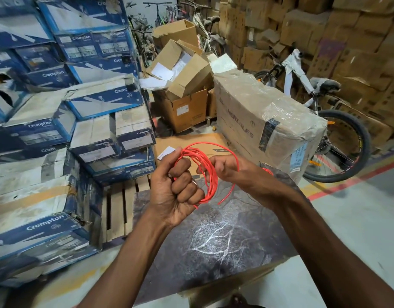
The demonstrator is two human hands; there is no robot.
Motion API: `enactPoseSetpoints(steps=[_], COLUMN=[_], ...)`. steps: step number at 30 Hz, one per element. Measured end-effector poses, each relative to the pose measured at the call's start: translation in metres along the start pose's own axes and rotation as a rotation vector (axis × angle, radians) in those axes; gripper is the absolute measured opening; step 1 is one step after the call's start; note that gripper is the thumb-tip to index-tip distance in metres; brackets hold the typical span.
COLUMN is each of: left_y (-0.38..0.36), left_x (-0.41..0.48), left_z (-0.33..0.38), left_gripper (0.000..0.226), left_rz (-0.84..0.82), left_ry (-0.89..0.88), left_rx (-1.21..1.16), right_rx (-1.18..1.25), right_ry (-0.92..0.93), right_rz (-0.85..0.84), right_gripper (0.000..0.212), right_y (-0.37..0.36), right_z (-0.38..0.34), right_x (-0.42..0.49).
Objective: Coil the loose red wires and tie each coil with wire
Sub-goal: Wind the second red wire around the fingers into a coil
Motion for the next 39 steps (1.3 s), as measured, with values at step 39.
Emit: enactPoseSetpoints(steps=[39], left_y=[0.04], left_x=[0.009], left_z=[-0.001], left_gripper=[0.036], left_rz=[0.852], left_ry=[-0.388], left_rx=[0.158], right_rx=[0.002], right_ry=[0.2], right_rz=[0.36], right_gripper=[0.041], right_y=[0.004], right_z=[0.024], right_x=[0.007])
Point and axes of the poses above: each hand's wrist, its own x-axis towards the middle knuckle, its own y-axis out of the back of the hand, z = x × y, the point moved 5 cm from there along x, towards the middle knuckle, and after that the axes turned 2 degrees about -x, right-handed, at the moved point
